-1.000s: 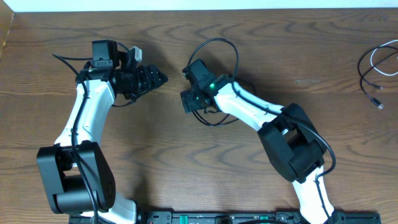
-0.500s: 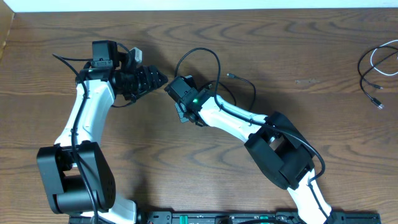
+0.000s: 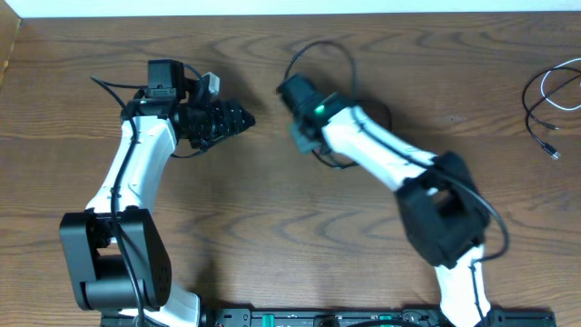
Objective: Untangle cables
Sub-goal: 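Carry the black cable to the right edge pile with the right gripper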
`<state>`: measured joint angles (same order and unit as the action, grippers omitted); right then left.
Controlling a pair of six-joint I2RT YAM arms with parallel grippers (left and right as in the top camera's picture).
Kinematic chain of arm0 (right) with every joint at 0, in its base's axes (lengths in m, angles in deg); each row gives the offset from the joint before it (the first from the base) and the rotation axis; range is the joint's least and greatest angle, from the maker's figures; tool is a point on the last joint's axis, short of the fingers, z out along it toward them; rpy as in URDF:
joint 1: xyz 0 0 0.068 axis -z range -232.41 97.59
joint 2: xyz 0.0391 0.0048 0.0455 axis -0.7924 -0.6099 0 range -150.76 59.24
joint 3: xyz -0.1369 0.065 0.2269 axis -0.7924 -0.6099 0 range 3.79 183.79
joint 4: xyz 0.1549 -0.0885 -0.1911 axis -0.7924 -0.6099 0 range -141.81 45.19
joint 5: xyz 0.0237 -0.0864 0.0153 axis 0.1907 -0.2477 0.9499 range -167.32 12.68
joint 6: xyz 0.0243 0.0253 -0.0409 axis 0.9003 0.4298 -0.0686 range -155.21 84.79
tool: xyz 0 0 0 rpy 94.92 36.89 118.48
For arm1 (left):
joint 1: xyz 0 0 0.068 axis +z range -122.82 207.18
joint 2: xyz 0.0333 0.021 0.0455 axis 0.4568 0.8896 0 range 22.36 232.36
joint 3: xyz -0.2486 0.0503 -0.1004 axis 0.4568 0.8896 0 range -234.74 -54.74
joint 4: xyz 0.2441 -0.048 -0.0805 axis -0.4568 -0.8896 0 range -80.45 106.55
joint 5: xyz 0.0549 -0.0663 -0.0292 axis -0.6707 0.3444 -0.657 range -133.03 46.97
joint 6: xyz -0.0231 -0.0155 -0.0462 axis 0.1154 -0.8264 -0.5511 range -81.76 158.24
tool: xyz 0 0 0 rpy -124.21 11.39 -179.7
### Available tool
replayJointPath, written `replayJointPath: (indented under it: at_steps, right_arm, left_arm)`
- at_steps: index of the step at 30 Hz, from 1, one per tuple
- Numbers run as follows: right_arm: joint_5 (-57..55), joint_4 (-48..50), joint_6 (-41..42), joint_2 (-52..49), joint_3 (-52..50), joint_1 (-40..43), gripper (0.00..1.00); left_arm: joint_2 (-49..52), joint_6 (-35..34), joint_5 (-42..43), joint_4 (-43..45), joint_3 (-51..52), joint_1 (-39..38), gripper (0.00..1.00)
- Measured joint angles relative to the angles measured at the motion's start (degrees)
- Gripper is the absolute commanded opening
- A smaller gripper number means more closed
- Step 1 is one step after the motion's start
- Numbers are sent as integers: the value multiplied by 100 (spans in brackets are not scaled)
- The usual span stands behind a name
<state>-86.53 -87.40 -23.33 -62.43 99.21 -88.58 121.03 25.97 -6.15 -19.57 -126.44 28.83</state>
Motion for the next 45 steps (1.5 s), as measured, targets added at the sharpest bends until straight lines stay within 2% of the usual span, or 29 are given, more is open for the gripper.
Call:
replayJointPath:
  at_steps: [2,4,10,15,23,27,33,36,39,40,41,44,45]
  right_arm:
    - [289,0,-238,426,15,372,1]
    - [632,9,-387,831,26,743,1]
    - [1458,70,-540,2035,66,2186,1]
    - [1801,586,-481,2664,70,3287,1]
    - [2081,1554,275,3762,96,5445,1]
    - [2116,1897,717,3939,116,6441,1]
    - [2103,1908,1054,3930,118,7641,1]
    - [2155,1770,1150,3866,118,7862,3]
    - [2568,1751,1185,3742,118,7718,8]
    - [2736,1749,1167,3703,118,7560,10]
    - [2896,1733,1147,3689,118,7412,11]
    - [3211,1679,964,3679,118,6601,20]
    - [3279,1652,892,3676,118,6363,26]
  left_arm:
    - [0,-2,0,-9,0,-72,77]
    - [0,-7,0,-11,0,-138,84]
    - [0,-44,0,-15,0,-214,84]
    - [0,-44,0,-22,0,-216,84]
    - [0,-42,0,-28,0,-214,84]
    - [0,-42,0,-31,0,-216,84]
    - [0,-44,0,-28,0,-219,84]
    - [0,-44,0,-31,0,-219,84]
    - [0,-44,0,-35,0,-219,85]
    - [0,-44,0,-31,0,-219,88]
    - [0,-44,0,-31,0,-219,98]
    - [-4,-81,0,-35,0,-219,98]
    - [-4,-85,0,-33,0,-219,98]
